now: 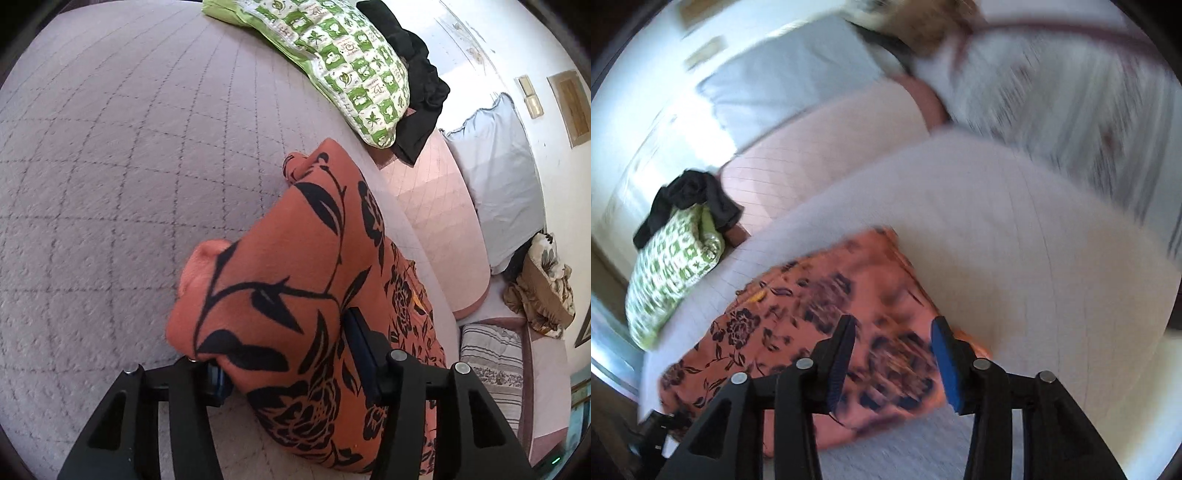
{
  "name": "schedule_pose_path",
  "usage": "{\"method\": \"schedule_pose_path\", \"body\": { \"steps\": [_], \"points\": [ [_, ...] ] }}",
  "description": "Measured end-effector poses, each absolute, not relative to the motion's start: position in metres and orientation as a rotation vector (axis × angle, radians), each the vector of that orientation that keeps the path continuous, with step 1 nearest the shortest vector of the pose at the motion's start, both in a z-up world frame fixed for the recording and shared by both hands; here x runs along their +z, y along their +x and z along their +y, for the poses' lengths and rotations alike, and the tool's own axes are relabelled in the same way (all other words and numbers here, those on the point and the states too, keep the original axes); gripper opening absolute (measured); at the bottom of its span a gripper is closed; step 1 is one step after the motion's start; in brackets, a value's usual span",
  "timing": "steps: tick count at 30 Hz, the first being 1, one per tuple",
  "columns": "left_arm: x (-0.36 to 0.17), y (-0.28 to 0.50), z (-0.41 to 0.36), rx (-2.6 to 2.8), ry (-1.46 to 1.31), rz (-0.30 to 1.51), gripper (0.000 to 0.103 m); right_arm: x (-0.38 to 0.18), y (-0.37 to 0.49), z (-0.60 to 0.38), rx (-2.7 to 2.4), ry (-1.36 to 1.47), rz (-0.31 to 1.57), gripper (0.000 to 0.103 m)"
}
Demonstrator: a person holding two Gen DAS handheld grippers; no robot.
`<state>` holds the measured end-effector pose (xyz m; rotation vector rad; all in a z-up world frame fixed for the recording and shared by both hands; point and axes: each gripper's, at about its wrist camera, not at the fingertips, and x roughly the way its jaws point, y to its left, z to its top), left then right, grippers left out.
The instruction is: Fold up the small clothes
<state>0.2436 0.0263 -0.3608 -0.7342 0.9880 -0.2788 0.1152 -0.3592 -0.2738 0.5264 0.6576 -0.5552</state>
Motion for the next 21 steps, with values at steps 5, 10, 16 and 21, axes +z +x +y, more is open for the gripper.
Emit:
{"method": "schedule_pose_path", "body": {
  "steps": [5,10,16,21],
  "points": [
    [-0.364,0.25,0.026,-0.301,-0.74,0.971,0.057,-0.289,0.195,-0.309,-0.256,0.506,0.763,0.034],
    [-0.361,0.251,0.019,-0.32,-0.636,0.937,0.046,-0.342,0.247,-0.29,-0.112,0.567,0.918,0.018],
    [-0.353,0.25,0.006,-0.328,-0.502,0.865,0.031,-0.377,0.251,-0.305,0.006,0.642,0.994,0.013],
    [-0.338,0.243,-0.011,-0.332,-0.343,0.788,0.028,-0.383,0.259,-0.317,0.051,0.727,1.037,0.014]
  ]
}}
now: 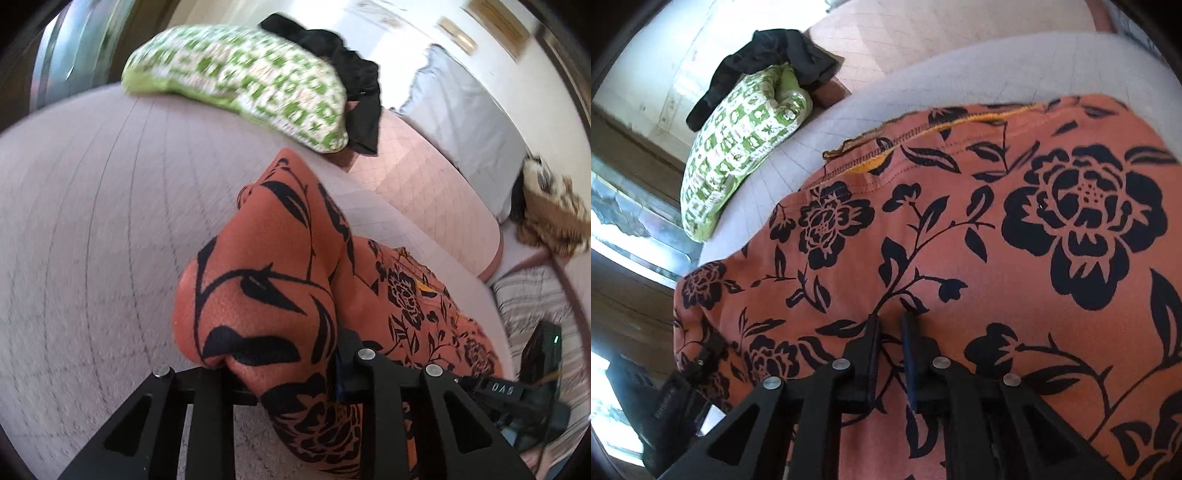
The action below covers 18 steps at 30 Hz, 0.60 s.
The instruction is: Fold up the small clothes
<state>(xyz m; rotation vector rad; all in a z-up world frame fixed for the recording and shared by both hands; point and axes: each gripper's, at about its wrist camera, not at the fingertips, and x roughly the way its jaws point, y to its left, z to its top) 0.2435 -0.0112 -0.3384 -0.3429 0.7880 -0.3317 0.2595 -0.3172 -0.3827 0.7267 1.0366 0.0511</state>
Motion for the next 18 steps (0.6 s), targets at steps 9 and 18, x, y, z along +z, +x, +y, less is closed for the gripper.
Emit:
{"method": "schedule_pose_path", "body": {
  "steps": [9,18],
  "points": [
    [-0.296,0.23,-0.052,-0.299,-0.156,0.747,0.024,-0.397,0.263,-0.343,0.194,0.923,1.071,0.012],
    [-0.258,0.173,-0.211,-0.493,0.177,0.703,0.025,-0.363,0.219,-0.439,0.266,1.079,0.908,0.018]
  ]
}}
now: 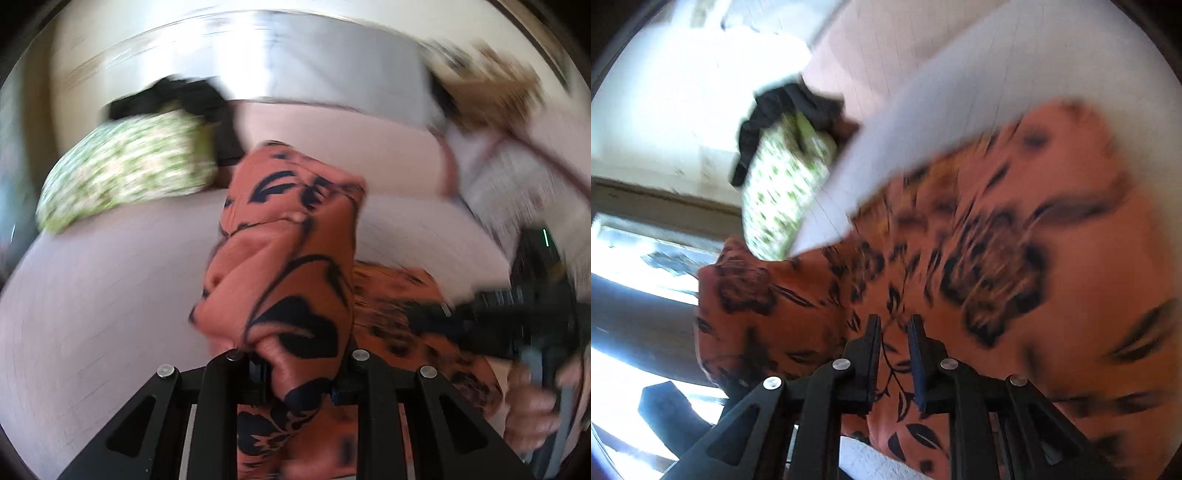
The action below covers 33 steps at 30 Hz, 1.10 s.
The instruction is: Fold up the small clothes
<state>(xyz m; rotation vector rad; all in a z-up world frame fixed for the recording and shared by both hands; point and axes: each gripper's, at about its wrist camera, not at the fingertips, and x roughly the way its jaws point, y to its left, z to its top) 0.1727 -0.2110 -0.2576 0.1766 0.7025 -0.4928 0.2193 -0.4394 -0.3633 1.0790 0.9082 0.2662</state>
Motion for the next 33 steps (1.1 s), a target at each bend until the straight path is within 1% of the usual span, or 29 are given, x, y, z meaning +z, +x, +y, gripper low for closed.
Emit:
{"method": "schedule_pose_path", "body": {
  "steps": [1,3,5,6,7,8,9,10,11,14,22,23,24,25,28,33],
  "points": [
    [-0.261,0.164,-0.234,-0.517,0.235,0.706,0.026,-0.367,0.214,-0.456,0.262,1.122,0.89,0.018],
    [-0.266,0.149,-0.267,-0.578,0.3,0.728,0.034,-0.375,0.205,-0.476,0.251,1.198,0.871,0.018],
    [-0.266,0.141,-0.272,-0.63,0.285,0.765,0.038,-0.382,0.199,-0.491,0.259,1.276,0.852,0.018],
    [-0.264,0.14,-0.267,-0.643,0.27,0.773,0.042,-0.384,0.198,-0.494,0.267,1.295,0.853,0.02],
    [-0.262,0.141,-0.26,-0.646,0.256,0.774,0.045,-0.384,0.197,-0.497,0.27,1.298,0.856,0.022],
    [-0.257,0.143,-0.245,-0.644,0.228,0.774,0.048,-0.384,0.197,-0.497,0.27,1.297,0.868,0.028],
    [-0.253,0.147,-0.232,-0.638,0.197,0.775,0.051,-0.385,0.199,-0.496,0.26,1.292,0.886,0.041],
    [-0.25,0.15,-0.221,-0.631,0.166,0.775,0.051,-0.384,0.2,-0.496,0.255,1.29,0.891,0.05],
    [-0.245,0.154,-0.202,-0.616,0.118,0.767,0.054,-0.384,0.2,-0.495,0.263,1.299,0.877,0.066],
    [-0.238,0.156,-0.169,-0.602,0.033,0.741,0.061,-0.38,0.206,-0.484,0.306,1.296,0.865,0.067],
    [-0.248,0.151,-0.125,-0.729,-0.026,0.732,0.063,-0.371,0.223,-0.456,0.325,1.233,0.875,0.07],
    [-0.249,0.153,-0.121,-0.744,-0.055,0.733,0.067,-0.371,0.224,-0.454,0.305,1.225,0.875,0.07],
    [-0.251,0.155,-0.121,-0.739,-0.063,0.737,0.072,-0.371,0.227,-0.453,0.299,1.224,0.876,0.072],
    [-0.251,0.158,-0.123,-0.732,-0.053,0.742,0.074,-0.372,0.229,-0.453,0.298,1.23,0.876,0.072],
    [-0.262,0.174,-0.136,-0.714,-0.006,0.766,0.074,-0.376,0.229,-0.46,0.286,1.265,0.872,0.072],
    [-0.265,0.186,-0.179,-0.836,-0.061,0.778,0.074,-0.372,0.224,-0.476,0.242,1.268,0.856,0.073]
  ]
}}
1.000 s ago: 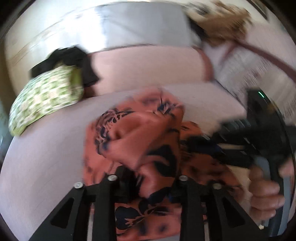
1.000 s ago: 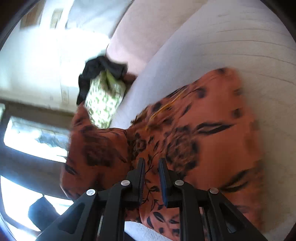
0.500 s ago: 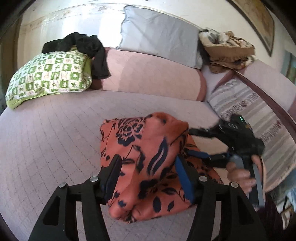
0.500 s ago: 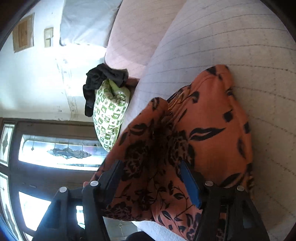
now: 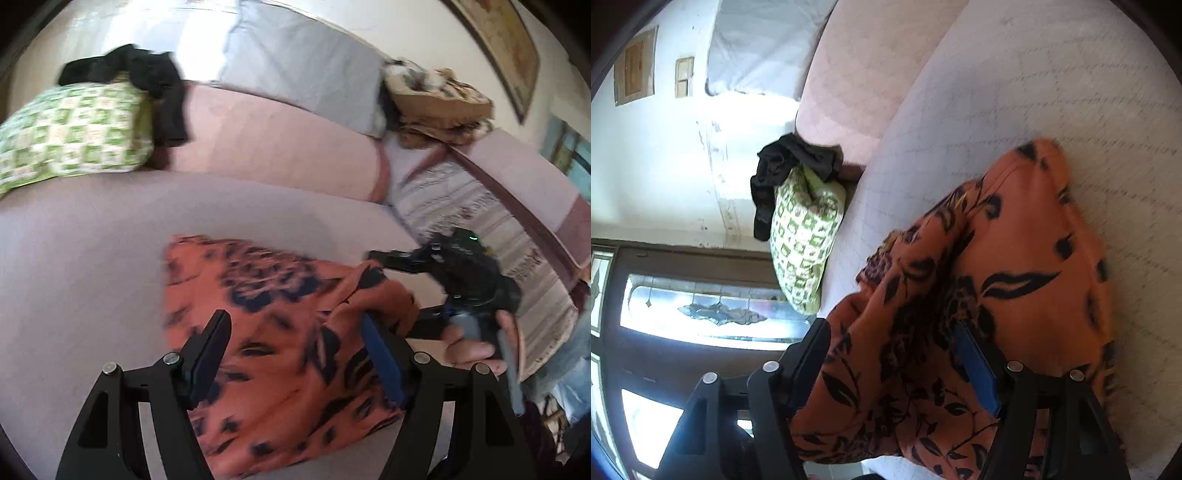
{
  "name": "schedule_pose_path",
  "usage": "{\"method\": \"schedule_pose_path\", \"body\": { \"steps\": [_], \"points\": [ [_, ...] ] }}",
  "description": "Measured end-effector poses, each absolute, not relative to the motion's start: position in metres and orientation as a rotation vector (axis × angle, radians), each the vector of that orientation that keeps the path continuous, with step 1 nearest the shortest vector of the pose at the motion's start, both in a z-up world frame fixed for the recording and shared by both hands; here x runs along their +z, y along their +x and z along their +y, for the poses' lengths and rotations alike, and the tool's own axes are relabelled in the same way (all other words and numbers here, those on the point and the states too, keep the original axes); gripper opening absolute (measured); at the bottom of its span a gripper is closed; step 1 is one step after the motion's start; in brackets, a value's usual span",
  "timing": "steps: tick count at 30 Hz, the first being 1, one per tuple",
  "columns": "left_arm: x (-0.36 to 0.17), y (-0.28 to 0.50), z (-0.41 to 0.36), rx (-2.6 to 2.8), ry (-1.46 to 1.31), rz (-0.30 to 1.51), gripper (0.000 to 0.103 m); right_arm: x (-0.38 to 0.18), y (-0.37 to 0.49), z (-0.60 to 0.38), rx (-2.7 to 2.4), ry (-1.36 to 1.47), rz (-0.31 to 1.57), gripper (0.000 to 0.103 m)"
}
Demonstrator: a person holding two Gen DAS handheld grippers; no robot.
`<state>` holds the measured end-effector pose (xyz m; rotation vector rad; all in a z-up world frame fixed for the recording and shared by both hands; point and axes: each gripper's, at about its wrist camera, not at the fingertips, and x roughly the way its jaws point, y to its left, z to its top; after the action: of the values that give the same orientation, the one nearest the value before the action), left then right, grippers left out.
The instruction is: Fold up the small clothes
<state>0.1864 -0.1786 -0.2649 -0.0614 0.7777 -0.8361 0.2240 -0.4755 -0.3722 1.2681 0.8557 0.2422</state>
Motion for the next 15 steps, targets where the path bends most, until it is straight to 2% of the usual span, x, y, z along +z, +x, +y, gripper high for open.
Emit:
{"method": "schedule_pose_path", "body": {
  "steps": [4,5,7,15],
  "points": [
    [-0.328,0.169,-0.243,-0.989,0.14,0.99,0.075,-0.38,0.23,-0.478,0.262,1.273,0.906,0.073],
    [-0.339,0.162,-0.247,-0.968,0.196,0.976,0.075,-0.382,0.233,-0.476,0.271,1.262,0.927,0.073],
    [-0.337,0.146,-0.24,-0.972,0.241,0.879,0.075,-0.385,0.24,-0.47,0.279,1.233,0.966,0.073],
    [-0.291,0.148,-0.155,-0.916,0.143,0.821,0.076,-0.373,0.246,-0.433,0.304,1.04,1.008,0.076]
  ]
}}
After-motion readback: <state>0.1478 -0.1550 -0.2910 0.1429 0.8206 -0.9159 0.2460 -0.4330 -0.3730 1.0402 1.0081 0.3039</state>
